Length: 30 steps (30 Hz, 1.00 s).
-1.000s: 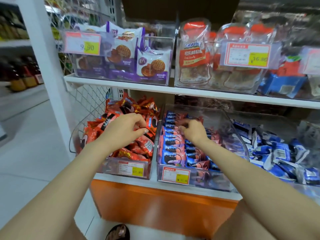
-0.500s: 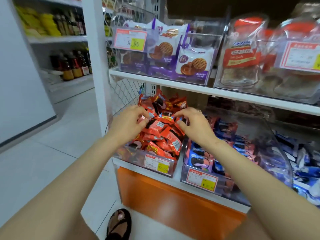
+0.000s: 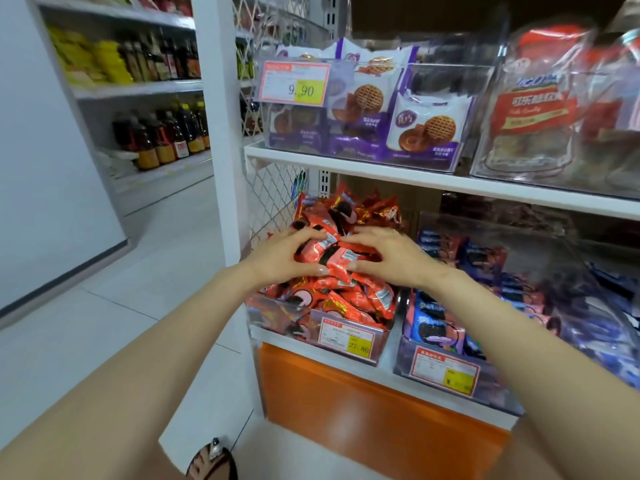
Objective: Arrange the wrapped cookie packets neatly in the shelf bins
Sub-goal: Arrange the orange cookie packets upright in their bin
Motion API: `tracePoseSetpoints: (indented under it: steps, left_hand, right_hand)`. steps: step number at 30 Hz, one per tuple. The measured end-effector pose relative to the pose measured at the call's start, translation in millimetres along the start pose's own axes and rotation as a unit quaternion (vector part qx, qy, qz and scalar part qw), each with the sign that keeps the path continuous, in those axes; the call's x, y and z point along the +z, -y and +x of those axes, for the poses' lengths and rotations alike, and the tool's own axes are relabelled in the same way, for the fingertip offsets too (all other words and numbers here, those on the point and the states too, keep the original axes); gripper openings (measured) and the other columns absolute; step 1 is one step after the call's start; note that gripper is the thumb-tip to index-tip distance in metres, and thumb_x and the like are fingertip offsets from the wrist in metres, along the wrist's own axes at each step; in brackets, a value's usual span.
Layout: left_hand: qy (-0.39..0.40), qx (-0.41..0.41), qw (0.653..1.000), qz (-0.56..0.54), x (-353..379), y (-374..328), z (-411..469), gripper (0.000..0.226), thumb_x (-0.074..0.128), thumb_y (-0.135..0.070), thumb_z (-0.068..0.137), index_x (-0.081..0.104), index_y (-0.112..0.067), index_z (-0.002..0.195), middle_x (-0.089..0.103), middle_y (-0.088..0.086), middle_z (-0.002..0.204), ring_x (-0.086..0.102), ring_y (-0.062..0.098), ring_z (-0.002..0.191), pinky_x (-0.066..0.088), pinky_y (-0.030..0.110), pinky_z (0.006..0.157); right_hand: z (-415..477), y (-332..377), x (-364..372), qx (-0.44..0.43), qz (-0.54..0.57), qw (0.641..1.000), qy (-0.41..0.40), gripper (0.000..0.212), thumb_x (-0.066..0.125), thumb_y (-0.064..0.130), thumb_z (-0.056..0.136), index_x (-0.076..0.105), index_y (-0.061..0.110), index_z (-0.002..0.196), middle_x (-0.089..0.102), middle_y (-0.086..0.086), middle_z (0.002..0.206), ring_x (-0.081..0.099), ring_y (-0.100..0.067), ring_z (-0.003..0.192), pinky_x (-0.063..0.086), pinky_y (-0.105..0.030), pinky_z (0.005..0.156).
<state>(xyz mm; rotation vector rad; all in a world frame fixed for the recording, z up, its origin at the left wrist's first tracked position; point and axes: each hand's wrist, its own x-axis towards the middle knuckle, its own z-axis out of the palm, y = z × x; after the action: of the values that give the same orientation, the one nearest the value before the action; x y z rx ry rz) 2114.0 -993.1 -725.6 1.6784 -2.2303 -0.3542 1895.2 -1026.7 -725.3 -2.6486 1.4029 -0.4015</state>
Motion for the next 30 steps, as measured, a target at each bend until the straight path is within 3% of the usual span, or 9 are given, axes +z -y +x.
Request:
tracePoseSetpoints:
  steps: [6, 10, 13, 15, 18, 20, 23, 26, 30]
  left_hand:
    - [-0.069, -0.003, 0.997, 0.015, 11.8, -2.9, -2.1, 0.061, 0.066, -0.052, 0.078, 0.043, -0.035, 0.133, 0.047, 0.006, 0.135, 0.04, 0.026, 0.125, 0.033, 0.036, 0.101]
    - [-0.09, 0.024, 0.996, -0.007, 19.8, -12.6, 6.2, 0.059, 0.068, -0.051, 0.076, 0.047, -0.036, 0.129, 0.05, 0.002, 0.129, 0.04, 0.024, 0.121, 0.032, 0.03, 0.095]
    - [-0.097, 0.036, 0.995, -0.003, 23.5, -24.1, 14.8, 0.062, 0.068, -0.052, 0.076, 0.045, -0.034, 0.131, 0.051, 0.0, 0.131, 0.041, 0.023, 0.121, 0.037, 0.033, 0.093]
    - [-0.107, 0.023, 0.994, -0.026, 24.7, -29.5, 18.8, 0.073, 0.073, -0.051, 0.071, 0.039, -0.026, 0.132, 0.053, 0.002, 0.132, 0.046, 0.023, 0.121, 0.042, 0.037, 0.094]
    - [-0.081, 0.023, 0.995, -0.053, 22.0, -31.9, 21.8, 0.077, 0.078, -0.042, 0.07, 0.039, -0.015, 0.132, 0.052, 0.002, 0.133, 0.049, 0.018, 0.122, 0.042, 0.036, 0.098]
    - [-0.056, 0.03, 0.996, -0.067, 13.6, -27.3, 20.3, 0.067, 0.078, -0.03, 0.073, 0.046, -0.013, 0.129, 0.054, 0.002, 0.131, 0.05, 0.017, 0.121, 0.04, 0.03, 0.099]
    - [-0.079, 0.027, 0.995, -0.047, 0.0, -12.9, 15.0, 0.055, 0.077, -0.027, 0.074, 0.054, -0.015, 0.122, 0.056, 0.002, 0.126, 0.051, 0.02, 0.117, 0.039, 0.032, 0.098]
    - [-0.125, -0.012, 0.992, 0.002, -7.8, 1.4, 8.8, 0.053, 0.073, -0.036, 0.077, 0.055, -0.017, 0.123, 0.054, 0.002, 0.128, 0.048, 0.021, 0.12, 0.039, 0.035, 0.099]
    - [-0.064, -0.06, 0.995, 0.046, -5.9, 14.0, 3.8, 0.066, 0.073, -0.047, 0.073, 0.05, -0.016, 0.127, 0.05, 0.009, 0.131, 0.044, 0.026, 0.121, 0.038, 0.036, 0.1]
  right_hand:
    - [-1.1, -15.5, -12.6, 0.012, -0.056, 0.998, -0.038, 0.028, 0.064, 0.035, 0.086, 0.063, 0.026, 0.113, 0.056, 0.008, 0.127, 0.051, -0.015, 0.118, 0.044, -0.035, 0.095]
    - [-4.3, -22.9, -11.3, 0.024, 0.048, 0.997, -0.056, 0.022, 0.065, 0.027, 0.086, 0.066, 0.024, 0.108, 0.062, 0.006, 0.119, 0.055, -0.014, 0.114, 0.043, -0.031, 0.096]
    - [-10.1, -16.8, -17.2, 0.053, 0.191, 0.973, -0.118, 0.041, 0.066, 0.034, 0.086, 0.056, 0.028, 0.125, 0.057, 0.009, 0.127, 0.05, -0.005, 0.117, 0.036, -0.02, 0.095]
    - [-10.7, -10.0, -20.2, 0.036, 0.246, 0.965, -0.088, 0.067, 0.07, 0.045, 0.078, 0.041, 0.034, 0.138, 0.046, 0.01, 0.14, 0.043, -0.006, 0.125, 0.034, -0.025, 0.104]
    - [-5.7, 1.0, -15.1, -0.011, 0.142, 0.989, -0.03, 0.097, 0.069, 0.067, 0.065, 0.022, 0.041, 0.146, 0.032, 0.01, 0.151, 0.033, -0.012, 0.136, 0.029, -0.04, 0.112]
    - [-1.8, 4.1, -10.9, -0.009, 0.056, 0.998, -0.016, 0.103, 0.061, 0.076, 0.063, 0.012, 0.042, 0.147, 0.028, 0.009, 0.153, 0.029, -0.016, 0.139, 0.023, -0.047, 0.114]
    - [-0.7, 6.0, -6.5, -0.009, -0.033, 0.999, 0.029, 0.088, 0.058, 0.068, 0.075, 0.01, 0.047, 0.146, 0.032, 0.006, 0.152, 0.028, -0.019, 0.139, 0.014, -0.052, 0.114]
    - [-0.6, 8.9, -2.4, -0.027, -0.113, 0.992, 0.054, 0.071, 0.049, 0.07, 0.079, 0.021, 0.051, 0.142, 0.035, 0.007, 0.146, 0.028, -0.019, 0.135, 0.015, -0.051, 0.112]
    - [1.9, 18.0, 3.4, -0.039, -0.153, 0.987, 0.024, 0.073, 0.044, 0.078, 0.074, 0.032, 0.046, 0.138, 0.027, 0.007, 0.152, 0.027, -0.021, 0.138, 0.005, -0.057, 0.113]
